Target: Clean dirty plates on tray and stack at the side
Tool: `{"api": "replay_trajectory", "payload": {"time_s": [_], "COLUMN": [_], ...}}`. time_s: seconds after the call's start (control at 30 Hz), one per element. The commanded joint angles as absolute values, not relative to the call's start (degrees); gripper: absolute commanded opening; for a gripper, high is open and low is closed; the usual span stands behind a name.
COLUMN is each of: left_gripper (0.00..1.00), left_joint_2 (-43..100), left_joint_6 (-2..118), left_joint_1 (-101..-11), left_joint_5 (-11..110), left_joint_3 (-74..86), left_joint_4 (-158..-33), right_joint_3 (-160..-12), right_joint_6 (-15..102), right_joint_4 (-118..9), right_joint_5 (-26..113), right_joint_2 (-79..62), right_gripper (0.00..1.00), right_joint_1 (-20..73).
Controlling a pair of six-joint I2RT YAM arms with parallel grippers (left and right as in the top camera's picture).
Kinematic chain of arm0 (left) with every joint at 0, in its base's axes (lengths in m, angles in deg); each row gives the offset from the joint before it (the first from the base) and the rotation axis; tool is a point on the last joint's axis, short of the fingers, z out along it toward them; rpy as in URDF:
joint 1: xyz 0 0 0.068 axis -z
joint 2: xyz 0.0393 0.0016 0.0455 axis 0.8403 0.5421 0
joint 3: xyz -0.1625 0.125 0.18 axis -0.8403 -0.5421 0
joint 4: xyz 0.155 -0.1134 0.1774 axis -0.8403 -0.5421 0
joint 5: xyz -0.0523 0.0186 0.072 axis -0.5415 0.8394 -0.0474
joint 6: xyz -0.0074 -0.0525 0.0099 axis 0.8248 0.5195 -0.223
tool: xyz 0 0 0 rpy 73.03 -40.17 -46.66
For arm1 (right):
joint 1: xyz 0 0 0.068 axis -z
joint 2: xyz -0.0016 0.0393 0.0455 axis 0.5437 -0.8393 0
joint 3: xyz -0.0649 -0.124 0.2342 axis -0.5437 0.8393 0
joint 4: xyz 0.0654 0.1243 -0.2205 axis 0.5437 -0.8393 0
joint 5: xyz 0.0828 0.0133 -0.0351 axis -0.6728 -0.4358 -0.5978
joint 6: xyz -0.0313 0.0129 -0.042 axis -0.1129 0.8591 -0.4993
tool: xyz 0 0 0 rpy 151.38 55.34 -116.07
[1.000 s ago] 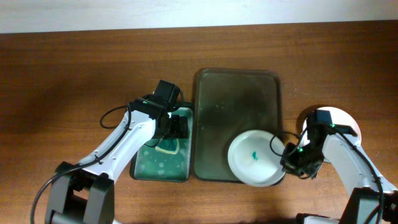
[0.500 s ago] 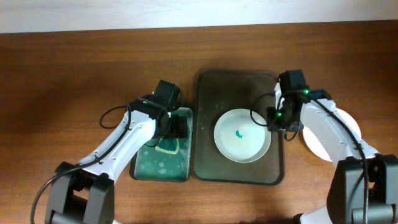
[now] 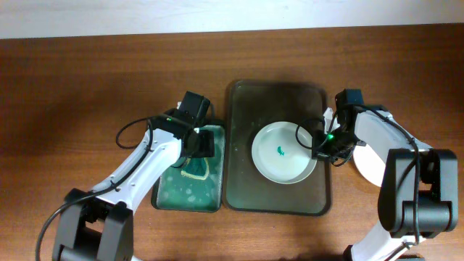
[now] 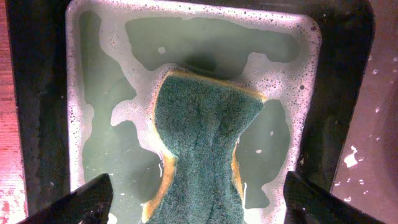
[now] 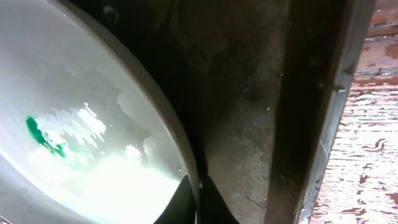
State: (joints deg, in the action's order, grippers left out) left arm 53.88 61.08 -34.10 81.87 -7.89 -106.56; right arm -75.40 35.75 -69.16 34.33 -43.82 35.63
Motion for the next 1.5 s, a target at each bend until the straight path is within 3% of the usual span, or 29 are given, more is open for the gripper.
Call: {"api": "replay_trajectory", "payload": {"time_s": [0.0,0.07,0.13,0.17,0.23,0.33,0.37,0.4,0.43,0.5,0.57,0.6,0.63,0.67,0.7,0.8,0.87,0.9,0.93,1.0,1.07,1.17,1.2,1.23,1.3,1.47], "left_gripper": [0.64,0.66,0.61,0.49,0.00,0.00,0.17,0.49,0.61,0.64,0.61,0.54,0.42,0.05,0.00,0.04,0.50,0.59,0.61,0.56,0.41,0.34,0.24,0.00,0.00,0.00], "left_joint_2": [52.90,58.23,61.97,62.67,62.65,62.65,62.65,62.65,62.65,63.24,66.02,68.62,71.20,74.12,74.63,72.48,70.98,70.65,70.65,70.67,70.67,70.67,70.67,70.67,70.45,69.84], "left_joint_6": [60.86,60.77,59.33,59.33,58.02,56.36,53.98,52.47,51.99,51.96,51.77,51.77,51.77,51.77,51.79,51.77,51.75,51.77,51.81,51.83,54.50,55.27,55.29,55.31,55.31,53.71], "left_joint_1": [-33.93,-33.93,-33.95,-34.37,-35.66,-36.88,-36.88,-36.88,-36.88,-36.88,-36.81,-36.81,-36.70,-36.68,-36.68,-36.75,-36.73,-36.73,-36.73,-36.73,-36.70,-36.18,-36.11,-36.11,-36.14,-35.52], "left_joint_5": [80.56,74.99,72.71,72.32,72.56,72.34,72.36,72.41,72.93,76.71,77.04,76.63,75.12,73.59,73.41,73.46,73.76,73.65,73.39,73.22,71.88,70.38,70.42,70.42,70.42,73.52], "left_joint_3": [-9.53,-12.92,-12.89,-12.72,-11.89,-8.54,-4.43,-1.59,-0.48,-0.63,-1.22,-1.40,-1.46,-1.48,-1.46,4.18,9.53,11.61,11.96,11.13,7.83,-0.02,-1.88,-2.62,-0.94,18.56], "left_joint_4": [-104.09,-99.96,-99.67,-99.67,-99.78,-105.64,-110.36,-112.79,-113.10,-110.82,-108.72,-108.90,-109.25,-109.34,-109.47,-113.36,-119.48,-122.76,-125.62,-129.09,-128.92,-123.13,-120.61,-118.69,-118.08,-129.71], "right_joint_3": [-74.98,-74.98,-74.98,-74.98,-74.98,-74.98,-74.98,-74.98,-74.98,-74.98,-74.98,-74.98,-74.98,-74.98,-74.98,-74.98,-74.98,-74.98,-74.98,-74.98,-74.98,-74.98,-74.98,-74.98,-74.98,-74.98], "right_joint_6": [35.80,35.77,35.80,35.80,35.80,35.80,35.77,35.80,35.80,35.80,35.80,35.80,35.80,35.80,35.80,35.80,35.80,35.80,35.80,35.80,35.80,35.80,35.80,35.80,35.80,35.75], "right_joint_4": [-68.92,-68.77,-68.66,-68.68,-68.73,-68.77,-68.77,-68.75,-68.75,-68.75,-68.71,-68.75,-68.75,-68.73,-68.73,-68.75,-68.97,-69.01,-68.99,-68.99,-69.01,-68.97,-68.95,-68.95,-68.95,-67.88], "right_joint_5": [34.55,34.55,34.55,34.55,34.53,34.55,34.55,34.55,34.55,34.55,34.55,34.55,34.55,34.55,34.53,34.55,34.53,34.53,34.53,34.53,34.53,34.53,34.53,34.53,34.53,34.96], "right_joint_2": [-44.69,-44.69,-44.69,-44.69,-44.69,-44.69,-44.69,-44.69,-44.69,-44.69,-44.69,-44.69,-44.69,-44.69,-44.69,-44.69,-44.69,-44.69,-44.69,-44.69,-44.69,-44.69,-44.69,-44.69,-44.69,-44.69], "right_gripper": [0.04,0.04,0.04,0.04,0.04,0.04,0.04,0.04,0.04,0.04,0.04,0.04,0.04,0.04,0.04,0.04,0.04,0.04,0.04,0.04,0.04,0.04,0.04,0.04,0.04,0.04], "right_joint_1": [35.59,35.59,35.59,35.59,35.59,35.59,35.59,35.59,35.59,35.59,35.59,35.59,35.59,35.59,35.59,35.59,35.59,35.59,35.59,35.59,35.59,35.59,35.59,35.59,35.59,35.59]}}
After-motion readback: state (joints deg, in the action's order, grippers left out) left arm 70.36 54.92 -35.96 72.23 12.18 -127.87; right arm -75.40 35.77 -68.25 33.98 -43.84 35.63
